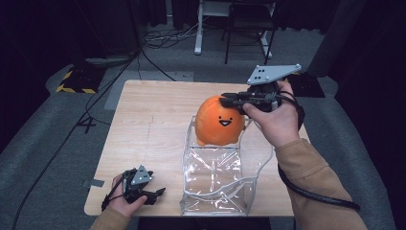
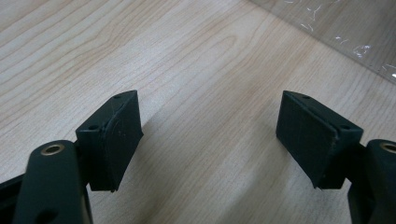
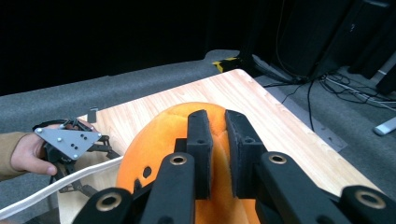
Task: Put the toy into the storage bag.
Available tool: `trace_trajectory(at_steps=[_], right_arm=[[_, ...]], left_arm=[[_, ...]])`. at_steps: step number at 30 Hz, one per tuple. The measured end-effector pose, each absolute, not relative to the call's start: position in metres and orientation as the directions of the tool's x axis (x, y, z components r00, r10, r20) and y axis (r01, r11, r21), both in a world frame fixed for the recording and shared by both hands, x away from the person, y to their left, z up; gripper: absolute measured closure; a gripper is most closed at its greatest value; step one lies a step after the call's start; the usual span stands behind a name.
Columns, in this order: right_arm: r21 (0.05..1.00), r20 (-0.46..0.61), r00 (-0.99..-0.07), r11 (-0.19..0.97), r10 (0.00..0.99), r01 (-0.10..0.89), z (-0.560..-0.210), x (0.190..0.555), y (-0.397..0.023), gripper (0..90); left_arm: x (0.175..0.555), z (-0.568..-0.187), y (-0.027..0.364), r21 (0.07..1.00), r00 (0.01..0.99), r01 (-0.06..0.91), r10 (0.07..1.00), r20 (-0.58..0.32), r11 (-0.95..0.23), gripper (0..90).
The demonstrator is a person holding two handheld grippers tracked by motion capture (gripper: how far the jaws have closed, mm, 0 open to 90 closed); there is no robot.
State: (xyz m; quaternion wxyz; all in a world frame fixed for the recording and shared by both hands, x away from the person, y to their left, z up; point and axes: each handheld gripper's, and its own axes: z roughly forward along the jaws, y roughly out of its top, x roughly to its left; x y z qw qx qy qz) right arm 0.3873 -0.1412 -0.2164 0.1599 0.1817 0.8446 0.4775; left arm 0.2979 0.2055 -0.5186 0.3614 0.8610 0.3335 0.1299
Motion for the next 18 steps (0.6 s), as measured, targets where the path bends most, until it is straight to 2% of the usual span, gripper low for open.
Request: trace_trajectory(at_steps=[18], right_arm=[[0.824, -0.056, -0.902, 0.530, 0.427, 0.200, -0.251, 0.394, -0.118, 81.1]], left_arm=[[0.298, -0.519, 0.205, 0.709, 0.744, 0.482, 0.668, -0.022, -0.515, 22.8]])
